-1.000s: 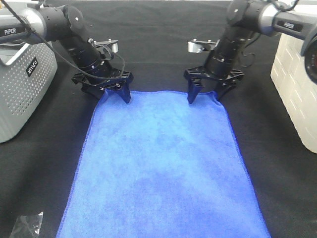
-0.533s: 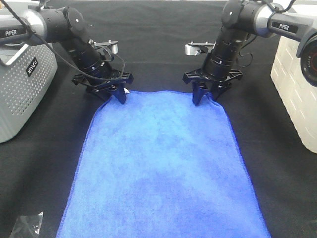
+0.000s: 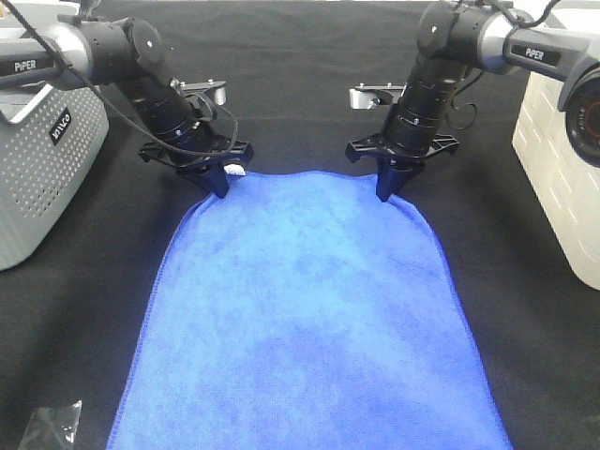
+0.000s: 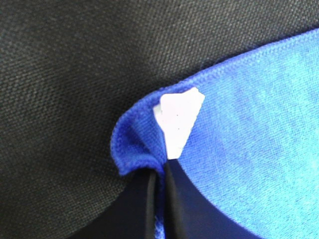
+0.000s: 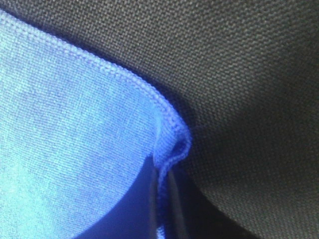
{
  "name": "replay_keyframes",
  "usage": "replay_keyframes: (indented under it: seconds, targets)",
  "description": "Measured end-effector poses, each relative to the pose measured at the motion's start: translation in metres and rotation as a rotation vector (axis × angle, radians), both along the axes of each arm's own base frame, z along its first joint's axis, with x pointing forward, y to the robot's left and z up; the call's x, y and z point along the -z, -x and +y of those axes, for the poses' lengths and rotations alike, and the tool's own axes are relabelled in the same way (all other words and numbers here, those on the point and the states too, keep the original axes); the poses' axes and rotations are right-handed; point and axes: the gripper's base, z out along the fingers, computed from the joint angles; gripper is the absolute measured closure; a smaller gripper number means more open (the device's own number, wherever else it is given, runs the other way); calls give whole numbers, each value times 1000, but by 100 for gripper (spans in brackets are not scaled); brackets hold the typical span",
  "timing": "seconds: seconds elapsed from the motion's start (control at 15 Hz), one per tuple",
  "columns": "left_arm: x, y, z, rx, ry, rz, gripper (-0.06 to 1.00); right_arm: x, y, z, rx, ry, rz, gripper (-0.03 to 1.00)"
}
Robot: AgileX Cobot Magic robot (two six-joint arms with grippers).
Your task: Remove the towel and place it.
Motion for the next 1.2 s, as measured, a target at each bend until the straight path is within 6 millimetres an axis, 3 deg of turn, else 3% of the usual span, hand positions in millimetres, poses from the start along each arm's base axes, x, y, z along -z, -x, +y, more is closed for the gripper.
replay_keyframes:
  seconds: [0.33, 0.53, 0.73, 1.2]
  targets:
    - [-29, -13, -2, 21, -18, -110, 94, -21, -9, -4, -30, 54, -144, 97]
    - [-49, -22, -2, 13, -18, -214, 94, -59, -27, -4, -37, 59, -336, 97]
    - [-56, -31, 0, 6, -46, -317, 94, -90, -40, -2, -29, 52, -506, 97]
    - [-71, -51, 2, -35, -55, -596, 94, -107, -53, -2, -22, 52, -699, 97]
